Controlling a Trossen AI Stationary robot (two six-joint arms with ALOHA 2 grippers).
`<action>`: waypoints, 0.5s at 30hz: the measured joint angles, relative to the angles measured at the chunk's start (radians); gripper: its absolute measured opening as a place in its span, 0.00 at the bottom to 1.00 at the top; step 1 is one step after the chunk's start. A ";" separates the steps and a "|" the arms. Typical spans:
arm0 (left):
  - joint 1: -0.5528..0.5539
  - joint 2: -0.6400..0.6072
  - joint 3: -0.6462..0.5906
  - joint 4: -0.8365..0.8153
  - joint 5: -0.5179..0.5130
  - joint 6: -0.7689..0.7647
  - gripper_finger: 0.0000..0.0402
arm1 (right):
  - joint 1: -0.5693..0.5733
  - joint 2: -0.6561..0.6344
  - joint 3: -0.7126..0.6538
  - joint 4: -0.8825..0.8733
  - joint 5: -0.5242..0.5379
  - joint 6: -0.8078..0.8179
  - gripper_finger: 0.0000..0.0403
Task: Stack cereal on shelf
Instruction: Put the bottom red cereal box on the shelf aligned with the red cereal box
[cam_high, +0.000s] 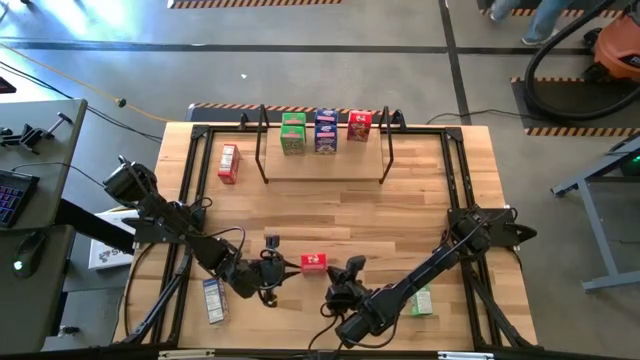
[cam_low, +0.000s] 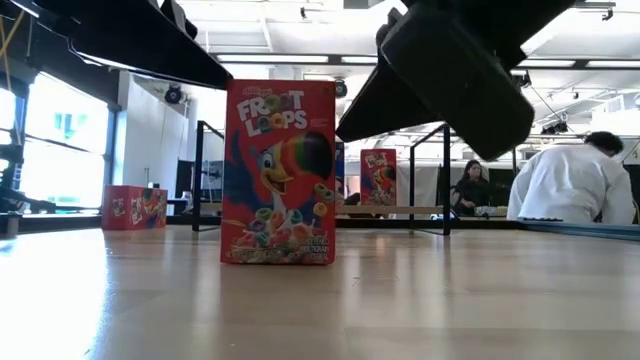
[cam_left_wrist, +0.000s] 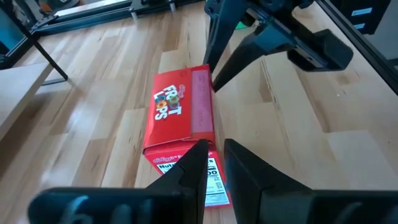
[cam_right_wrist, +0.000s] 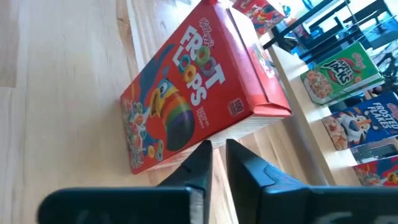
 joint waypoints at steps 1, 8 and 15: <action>0.000 0.000 0.000 0.000 0.000 0.000 0.11 | -0.001 0.000 0.009 -0.012 -0.007 0.000 0.10; -0.001 0.000 0.000 -0.002 0.000 0.000 0.11 | -0.002 0.001 0.075 -0.129 -0.033 0.015 0.25; -0.024 -0.042 0.000 -0.011 -0.002 0.008 0.11 | -0.002 0.001 0.223 -0.413 -0.031 0.082 0.33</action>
